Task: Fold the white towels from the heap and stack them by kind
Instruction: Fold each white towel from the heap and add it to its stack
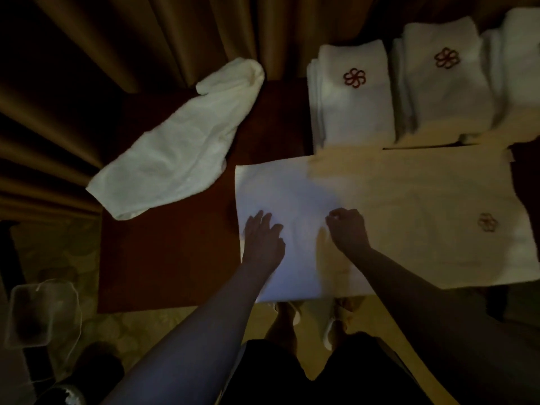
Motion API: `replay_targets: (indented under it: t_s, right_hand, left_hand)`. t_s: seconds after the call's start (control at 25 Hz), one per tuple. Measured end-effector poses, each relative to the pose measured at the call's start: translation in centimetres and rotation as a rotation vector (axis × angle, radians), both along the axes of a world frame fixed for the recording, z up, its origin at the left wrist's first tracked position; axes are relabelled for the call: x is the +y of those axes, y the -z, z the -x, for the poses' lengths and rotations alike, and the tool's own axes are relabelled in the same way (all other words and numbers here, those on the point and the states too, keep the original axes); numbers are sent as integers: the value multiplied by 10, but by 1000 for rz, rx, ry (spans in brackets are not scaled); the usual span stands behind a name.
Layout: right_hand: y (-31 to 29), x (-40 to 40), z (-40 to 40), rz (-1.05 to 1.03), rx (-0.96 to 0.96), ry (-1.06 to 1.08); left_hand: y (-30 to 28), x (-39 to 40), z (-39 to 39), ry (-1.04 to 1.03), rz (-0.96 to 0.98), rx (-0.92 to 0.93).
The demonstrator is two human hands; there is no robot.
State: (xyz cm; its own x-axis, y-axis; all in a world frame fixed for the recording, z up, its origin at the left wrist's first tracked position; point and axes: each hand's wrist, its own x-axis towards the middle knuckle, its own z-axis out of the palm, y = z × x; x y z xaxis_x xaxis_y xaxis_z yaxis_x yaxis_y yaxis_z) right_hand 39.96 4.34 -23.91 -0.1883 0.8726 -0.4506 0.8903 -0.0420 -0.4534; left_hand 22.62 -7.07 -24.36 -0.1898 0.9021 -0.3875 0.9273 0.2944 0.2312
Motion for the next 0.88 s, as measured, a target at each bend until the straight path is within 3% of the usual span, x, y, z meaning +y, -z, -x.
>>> replay_targets:
  t_s: [0.08,0.24,0.44,0.76,0.88]
  right_hand:
    - [1,-5,-43,8,-132,-66]
    - [7,-19,-135,-20,-110,34]
    - [5,-20,-209,-80,-139,-38]
    - [10,-29,-281,-260,-187,-347]
    - [13,-26,-287,-253,-242,-420]
  left_hand:
    - [1,-7,-21,53,39,-29]
    - [-2,-14,-64,33,43,-74]
    - [-4,-25,-126,69,11,-55]
    - [-10,-44,-213,-216,79,-43]
    - [-3,-46,-219,-221,66,39]
